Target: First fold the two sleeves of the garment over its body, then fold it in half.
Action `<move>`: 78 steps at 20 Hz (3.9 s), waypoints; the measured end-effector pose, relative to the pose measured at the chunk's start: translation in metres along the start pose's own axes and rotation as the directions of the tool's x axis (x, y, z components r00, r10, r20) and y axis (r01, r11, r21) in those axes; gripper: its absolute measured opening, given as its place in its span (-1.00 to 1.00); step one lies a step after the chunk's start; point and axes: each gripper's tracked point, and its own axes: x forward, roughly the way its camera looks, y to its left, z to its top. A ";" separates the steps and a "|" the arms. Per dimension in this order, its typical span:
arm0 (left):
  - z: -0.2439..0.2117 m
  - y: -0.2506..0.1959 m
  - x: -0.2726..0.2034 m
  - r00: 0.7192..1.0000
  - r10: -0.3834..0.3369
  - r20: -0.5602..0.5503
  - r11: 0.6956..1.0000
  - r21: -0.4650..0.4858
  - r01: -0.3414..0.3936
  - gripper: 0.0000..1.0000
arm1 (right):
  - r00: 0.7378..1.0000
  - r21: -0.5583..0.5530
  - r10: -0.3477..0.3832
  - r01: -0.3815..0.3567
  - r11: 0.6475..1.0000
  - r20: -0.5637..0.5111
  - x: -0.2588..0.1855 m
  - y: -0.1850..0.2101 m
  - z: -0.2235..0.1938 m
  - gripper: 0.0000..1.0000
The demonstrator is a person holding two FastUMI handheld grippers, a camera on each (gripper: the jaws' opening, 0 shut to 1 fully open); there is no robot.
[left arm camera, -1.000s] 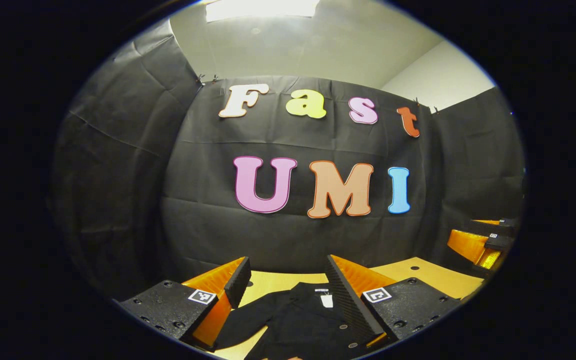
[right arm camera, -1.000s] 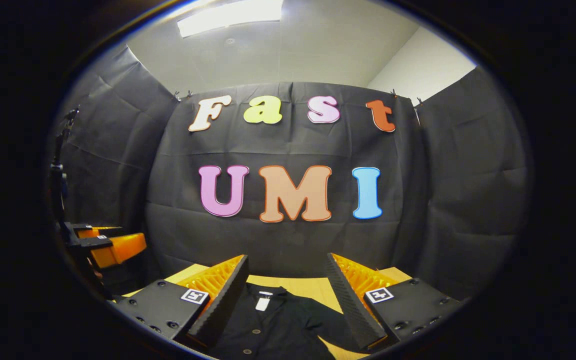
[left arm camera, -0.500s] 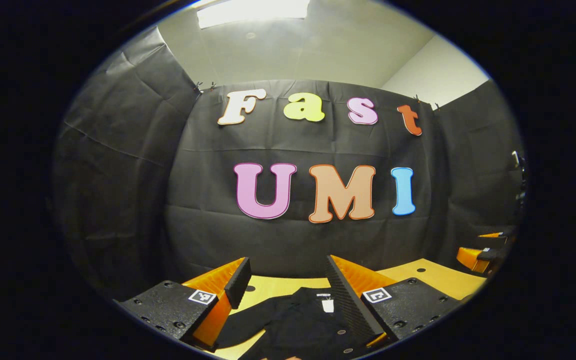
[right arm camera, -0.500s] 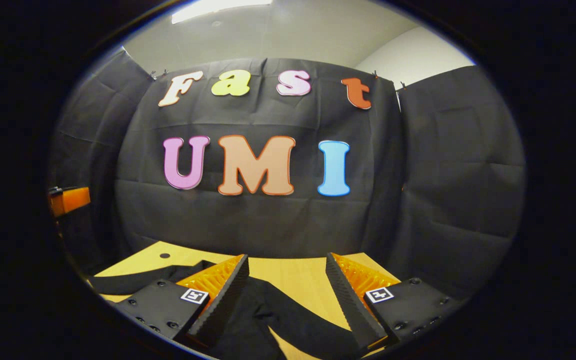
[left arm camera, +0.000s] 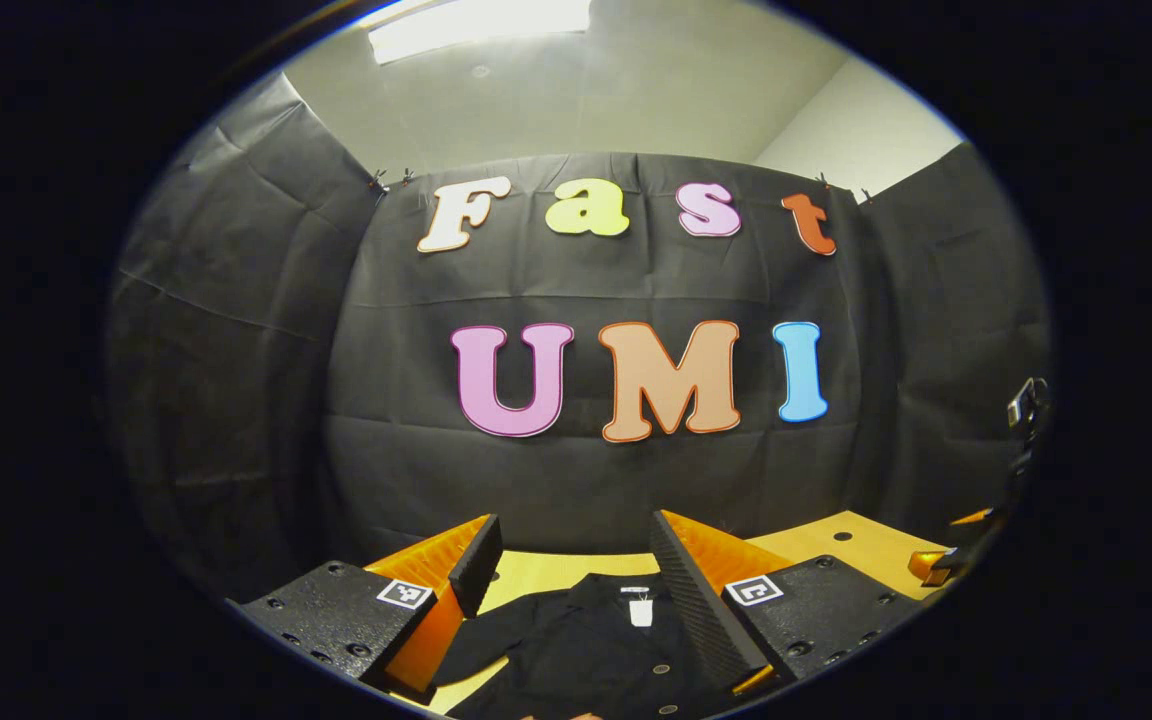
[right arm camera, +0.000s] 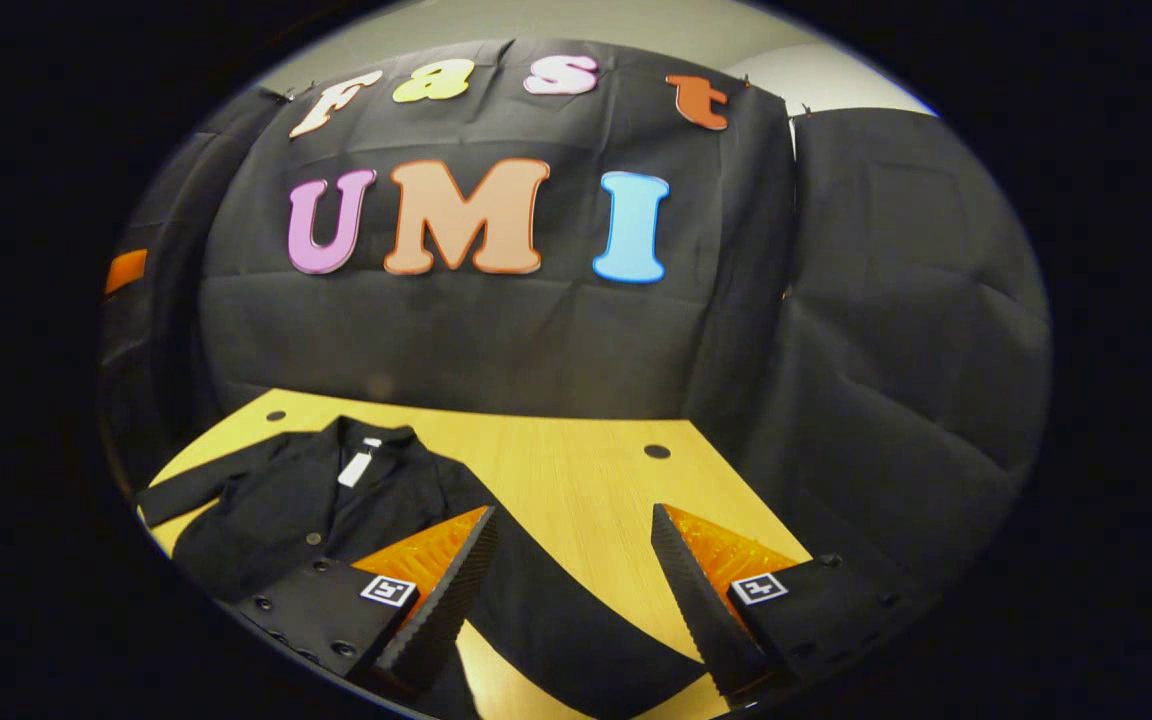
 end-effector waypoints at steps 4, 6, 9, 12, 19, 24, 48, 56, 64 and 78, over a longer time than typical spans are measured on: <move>-0.008 -0.018 0.003 1.000 0.009 -0.025 1.000 0.015 -0.008 0.84 | 0.994 -0.024 0.009 -0.012 1.000 -0.112 0.018 -0.022 -0.042 0.96; -0.010 -0.025 0.005 0.999 0.017 -0.033 1.000 0.025 -0.016 0.81 | 0.989 -0.035 0.010 -0.015 0.999 -0.149 0.023 -0.032 -0.058 0.97; -0.014 -0.037 0.009 0.999 0.027 -0.044 0.999 0.033 -0.026 0.81 | 0.972 -0.042 0.022 -0.032 0.999 -0.233 0.032 -0.047 -0.093 1.00; -0.015 -0.050 0.013 0.998 0.028 -0.051 0.999 0.041 -0.026 0.81 | 0.937 -0.033 0.038 -0.053 0.998 -0.348 0.037 -0.056 -0.138 0.98; -0.015 -0.078 0.022 0.999 0.007 -0.053 0.998 0.066 -0.004 0.92 | 0.859 -0.006 0.056 -0.069 0.998 -0.508 0.035 -0.073 -0.198 1.00; -0.017 -0.088 0.026 0.998 -0.004 -0.062 0.998 0.067 0.008 0.87 | 0.804 0.048 0.114 -0.106 0.993 -0.584 0.029 -0.074 -0.223 1.00; -0.017 0.081 -0.007 0.993 0.114 -0.030 0.993 0.047 -0.112 0.87 | 0.906 0.128 -0.024 0.085 0.988 -0.422 0.038 -0.026 -0.159 -0.94; -0.026 0.146 -0.032 0.980 0.192 -0.043 0.981 0.022 -0.191 0.99 | 0.976 0.184 0.030 0.010 0.983 -0.215 0.046 0.027 -0.038 -0.94; -0.041 0.202 -0.056 0.963 0.259 -0.075 0.966 0.017 -0.258 0.99 | 0.987 0.111 0.116 -0.103 0.988 -0.115 0.056 0.118 0.028 -0.95; -0.067 0.287 -0.059 0.943 0.309 -0.126 0.951 0.036 -0.307 0.88 | 0.960 0.011 0.280 -0.280 0.960 0.021 0.056 0.285 0.098 -0.96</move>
